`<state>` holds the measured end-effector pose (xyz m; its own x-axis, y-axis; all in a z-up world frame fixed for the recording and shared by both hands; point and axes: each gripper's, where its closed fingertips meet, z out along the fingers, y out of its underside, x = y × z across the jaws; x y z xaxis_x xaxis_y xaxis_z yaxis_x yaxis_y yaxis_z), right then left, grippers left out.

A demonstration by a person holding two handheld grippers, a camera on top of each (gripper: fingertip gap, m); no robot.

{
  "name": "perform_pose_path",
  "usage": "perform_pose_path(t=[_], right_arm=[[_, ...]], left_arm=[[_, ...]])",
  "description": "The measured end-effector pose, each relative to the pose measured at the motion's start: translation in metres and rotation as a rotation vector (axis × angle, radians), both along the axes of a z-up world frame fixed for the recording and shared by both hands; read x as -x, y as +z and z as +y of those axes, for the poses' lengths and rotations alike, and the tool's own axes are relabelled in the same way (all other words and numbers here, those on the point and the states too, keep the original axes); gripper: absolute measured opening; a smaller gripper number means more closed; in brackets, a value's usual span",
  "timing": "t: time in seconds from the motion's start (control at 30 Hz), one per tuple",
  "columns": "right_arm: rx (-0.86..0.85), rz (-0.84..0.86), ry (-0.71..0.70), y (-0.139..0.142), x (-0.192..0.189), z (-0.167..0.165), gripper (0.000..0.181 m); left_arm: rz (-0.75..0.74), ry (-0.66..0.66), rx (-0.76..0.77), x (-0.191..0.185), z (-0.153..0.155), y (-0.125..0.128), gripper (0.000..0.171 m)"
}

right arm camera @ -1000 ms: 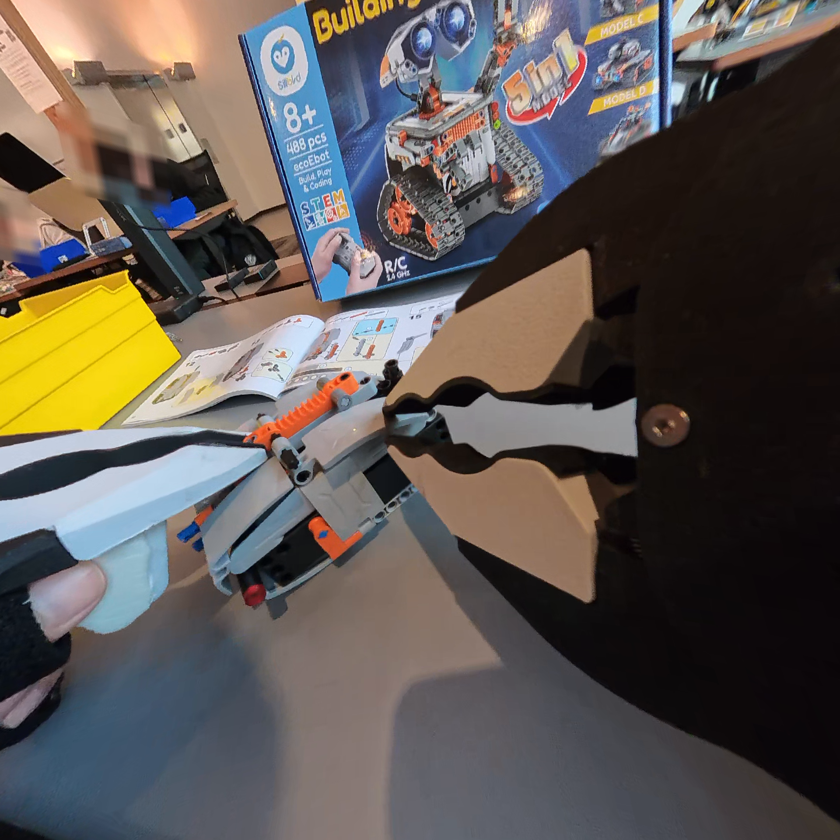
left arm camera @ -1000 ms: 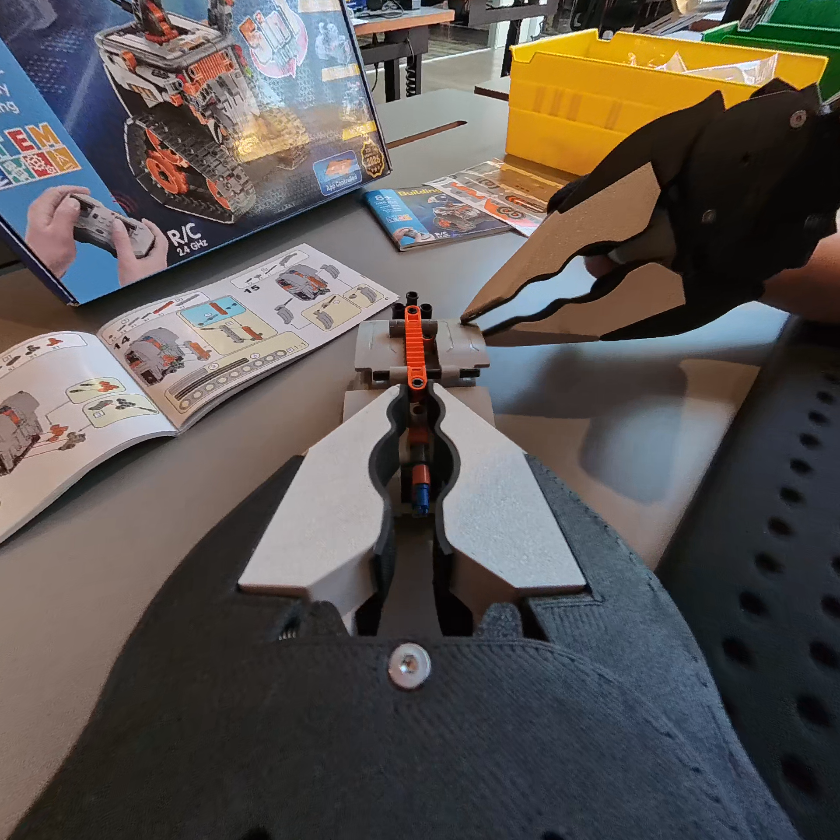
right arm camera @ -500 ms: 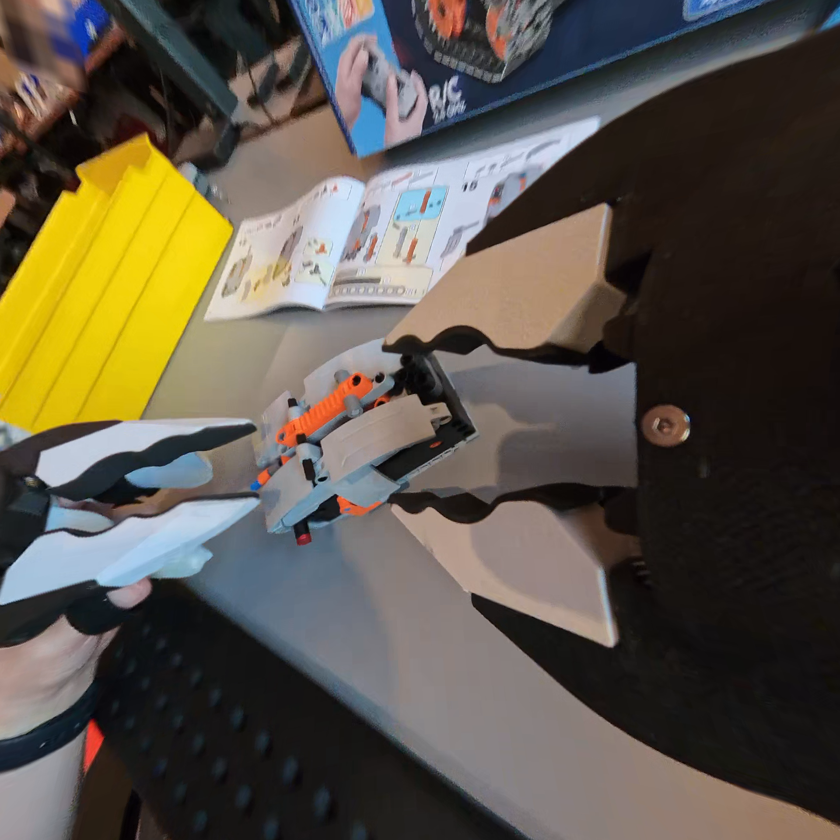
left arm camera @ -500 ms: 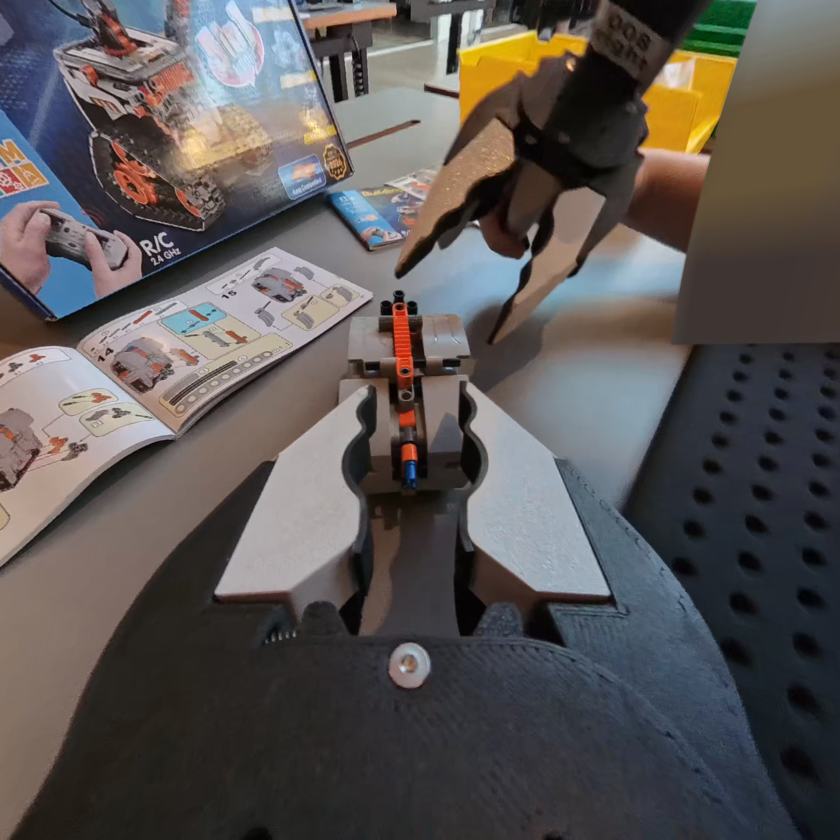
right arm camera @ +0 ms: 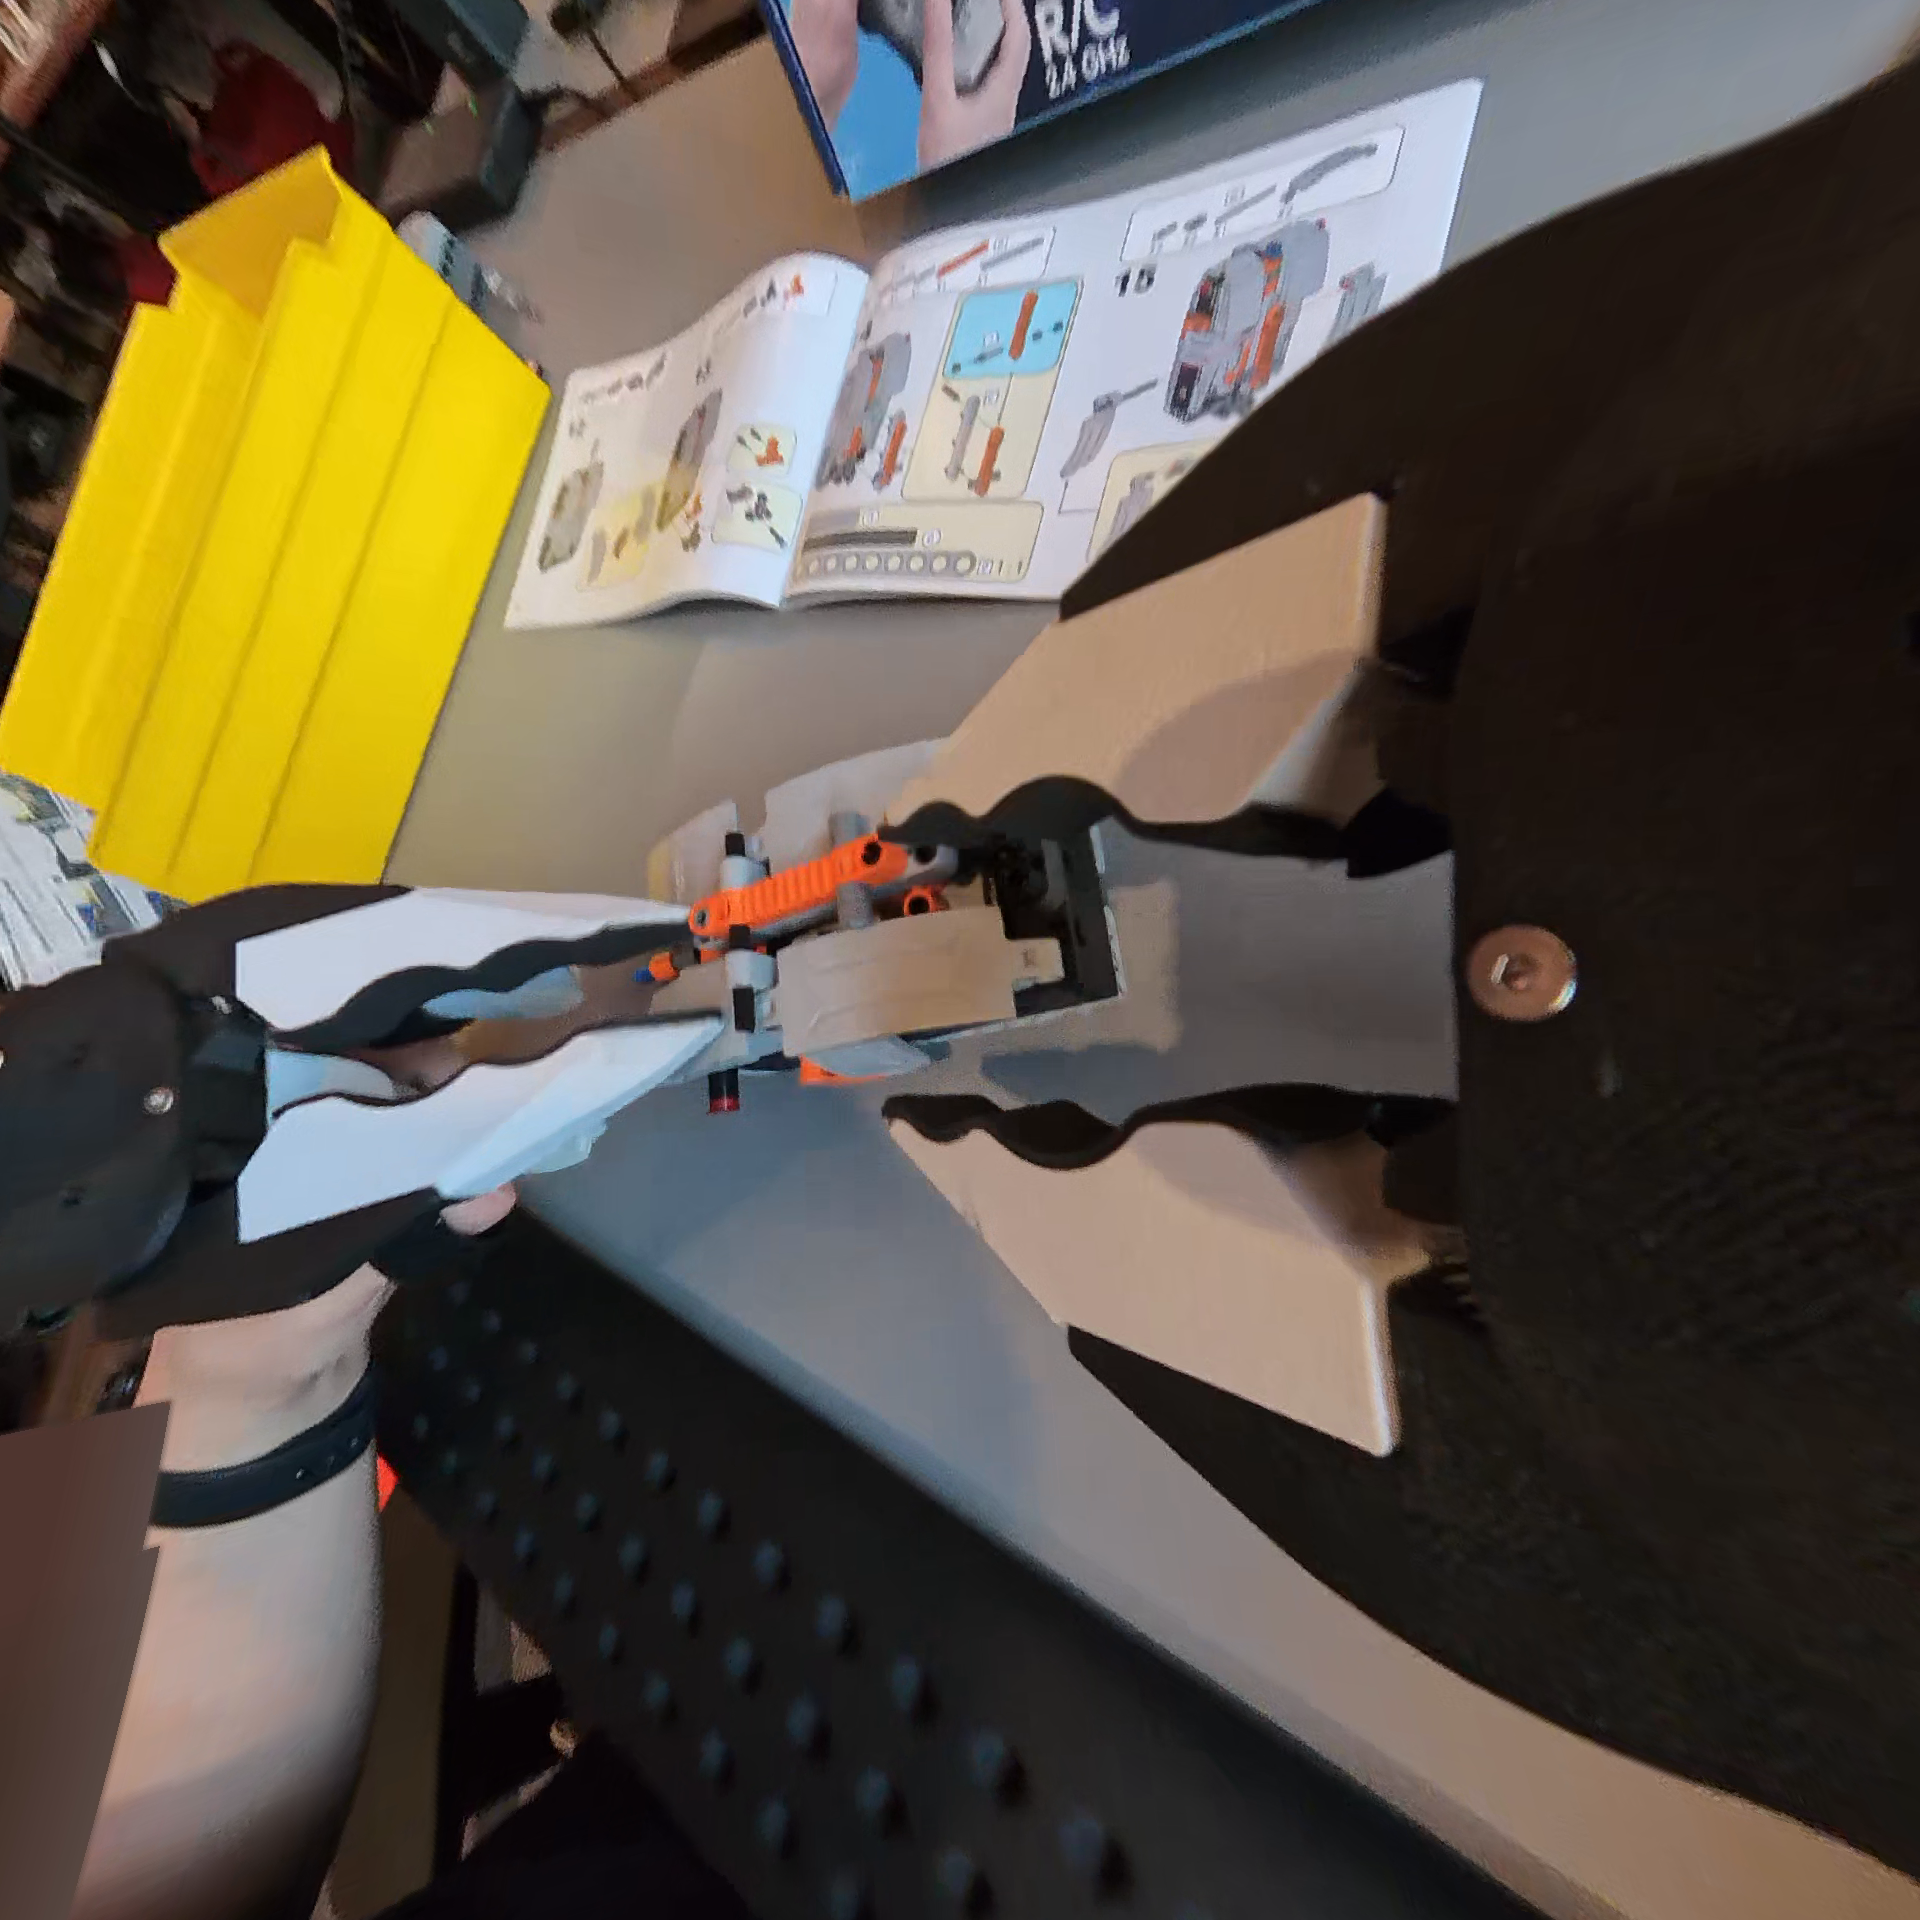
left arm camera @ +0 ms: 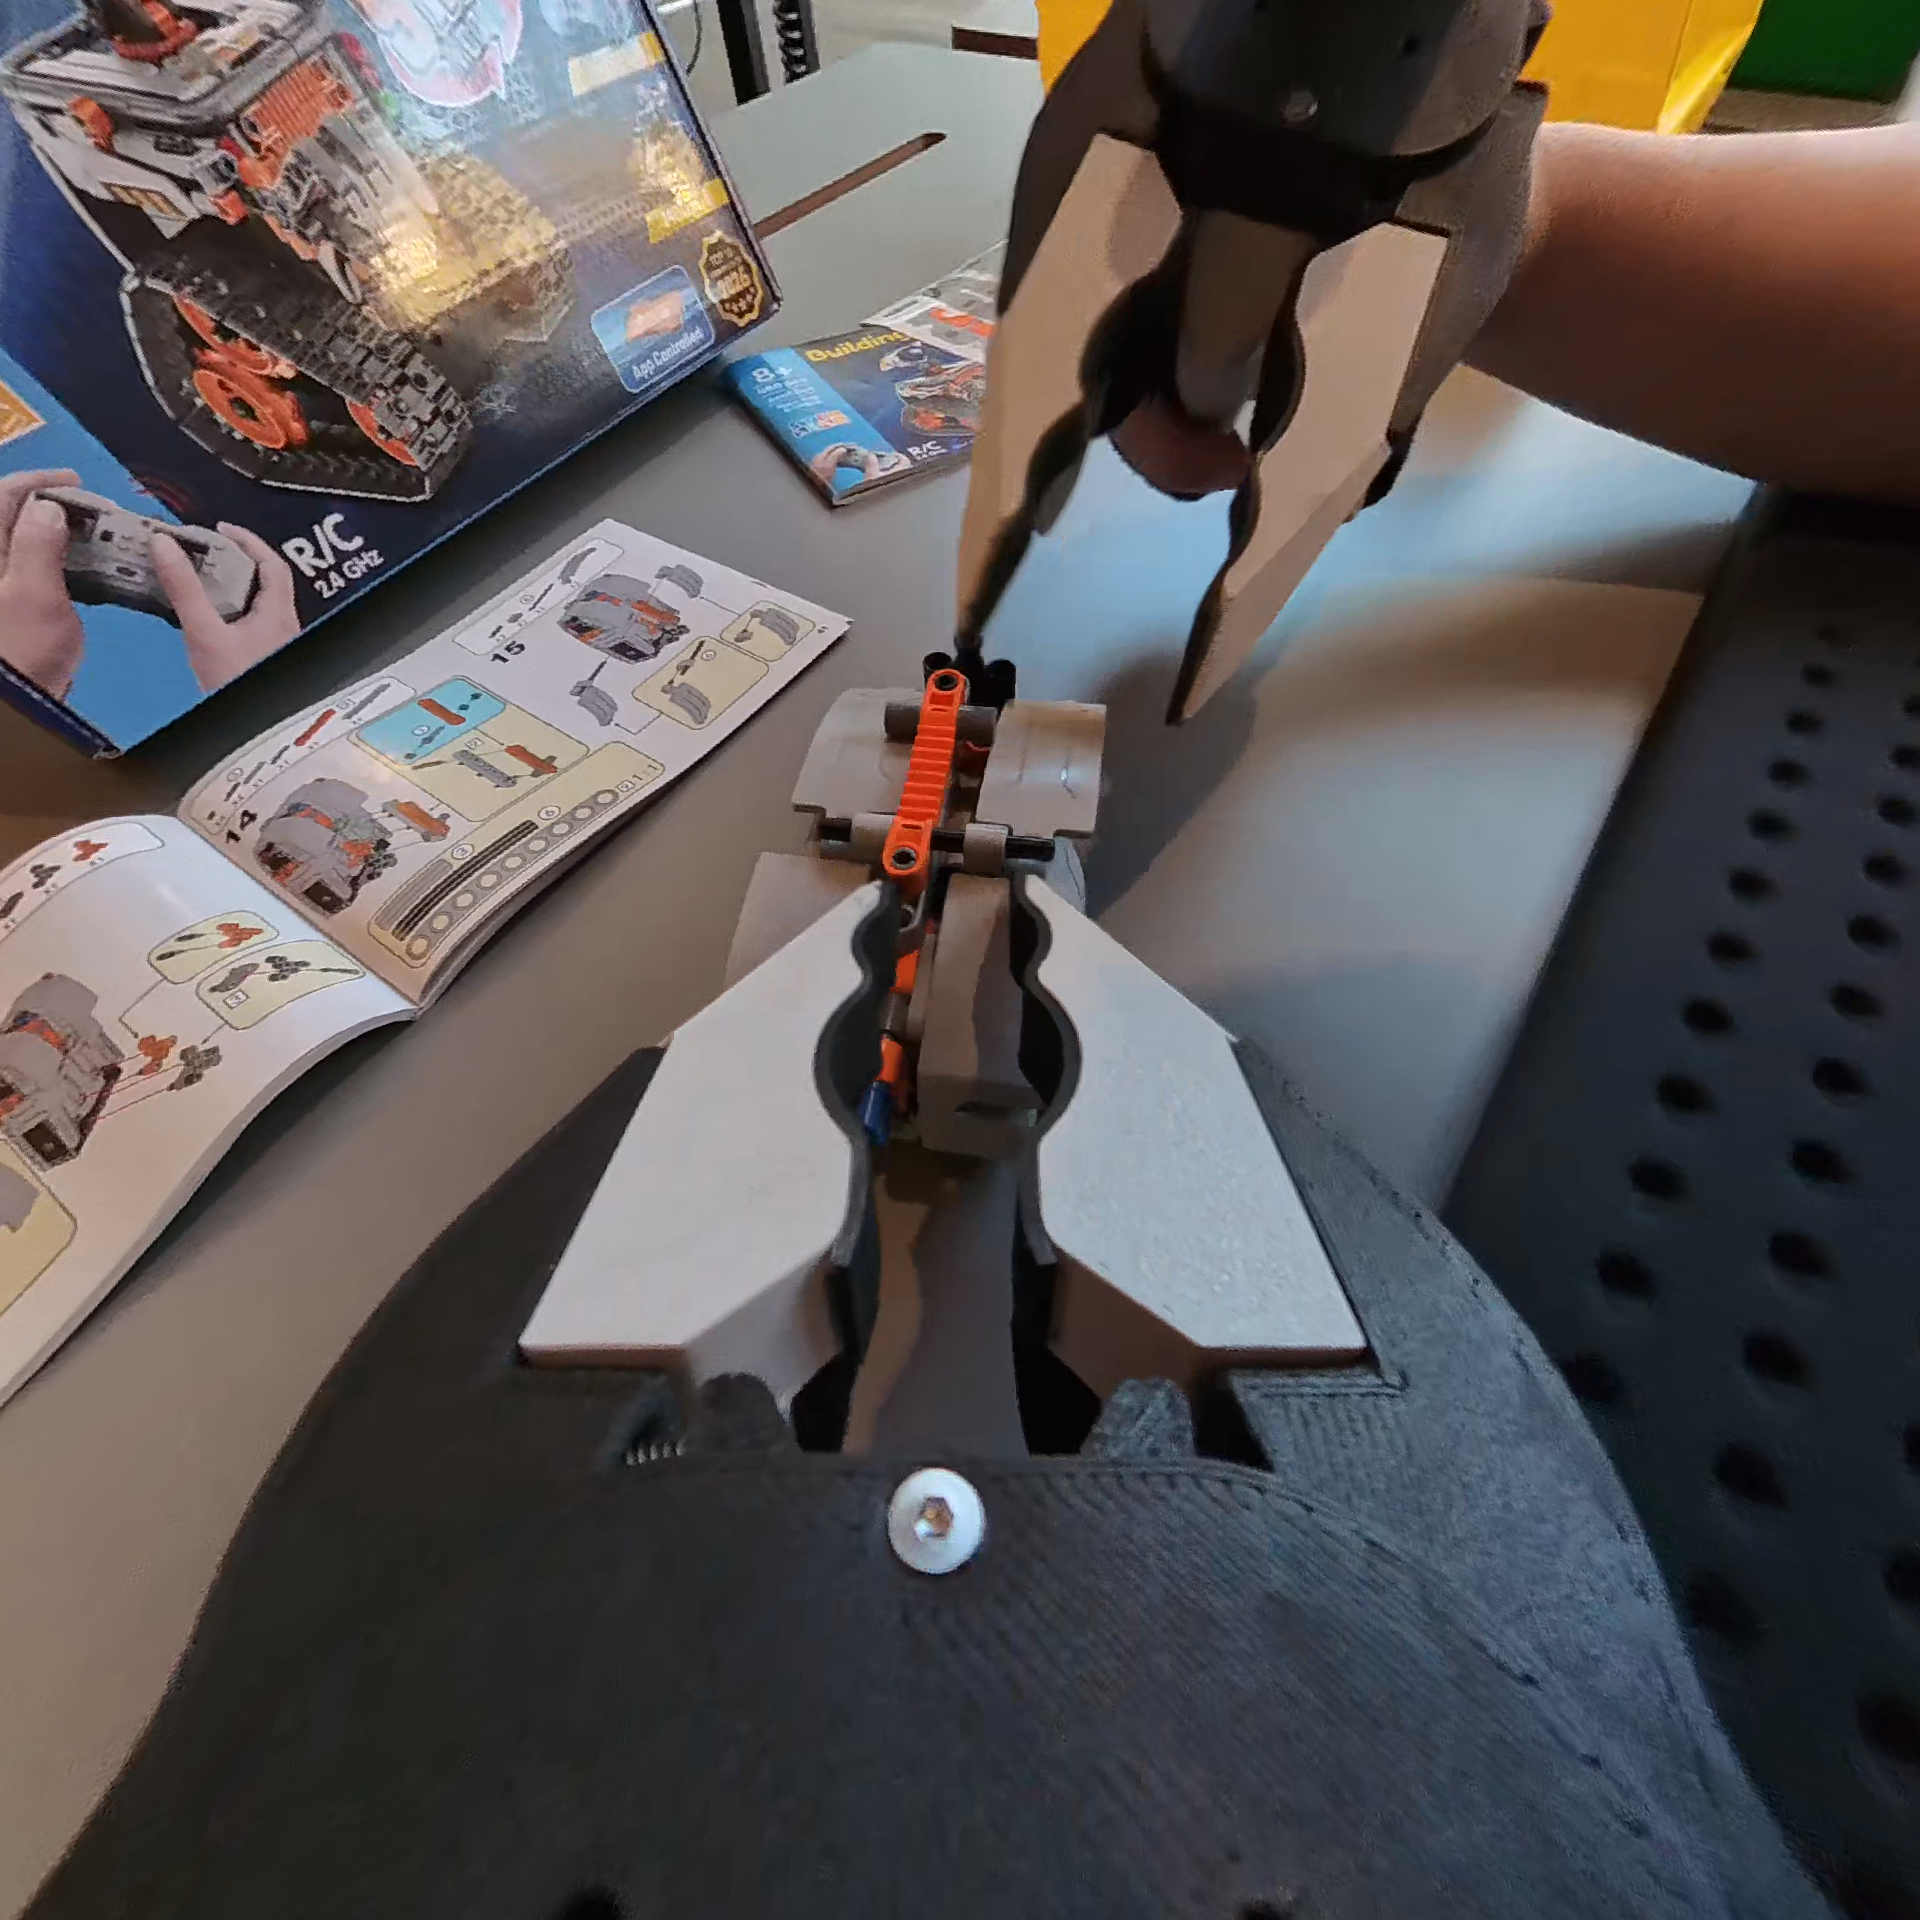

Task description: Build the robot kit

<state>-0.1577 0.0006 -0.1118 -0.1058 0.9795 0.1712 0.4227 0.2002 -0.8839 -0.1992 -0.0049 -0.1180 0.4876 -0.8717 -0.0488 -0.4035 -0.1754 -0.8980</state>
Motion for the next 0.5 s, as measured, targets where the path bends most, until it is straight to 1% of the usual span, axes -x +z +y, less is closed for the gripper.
perform_pose_path(t=[0.07, 0.1, 0.17, 0.27, 0.33, 0.5], right_arm=[[-0.034, -0.003, -0.025, -0.003, 0.001, 0.005, 0.058], [-0.033, -0.009, -0.024, -0.006, 0.002, 0.006, 0.059], [-0.028, -0.007, -0.014, -0.007, 0.006, 0.008, 0.056], [-0.006, -0.009, 0.016, -0.007, 0.012, 0.008, 0.043], [0.004, -0.026, 0.027, -0.009, 0.015, 0.007, 0.042], [-0.028, -0.035, 0.016, -0.01, 0.015, 0.006, 0.04]], left_arm=[[-0.012, -0.019, -0.001, 0.002, -0.002, 0.001, 0.023], [-0.017, -0.021, -0.002, 0.003, -0.001, 0.002, 0.026], [-0.027, -0.029, -0.005, 0.004, -0.001, 0.003, 0.033], [-0.021, -0.046, -0.007, 0.001, -0.001, 0.003, 0.038], [-0.008, -0.051, -0.01, -0.002, -0.001, 0.0, 0.034], [-0.043, -0.035, -0.046, -0.001, 0.002, -0.001, 0.022]])
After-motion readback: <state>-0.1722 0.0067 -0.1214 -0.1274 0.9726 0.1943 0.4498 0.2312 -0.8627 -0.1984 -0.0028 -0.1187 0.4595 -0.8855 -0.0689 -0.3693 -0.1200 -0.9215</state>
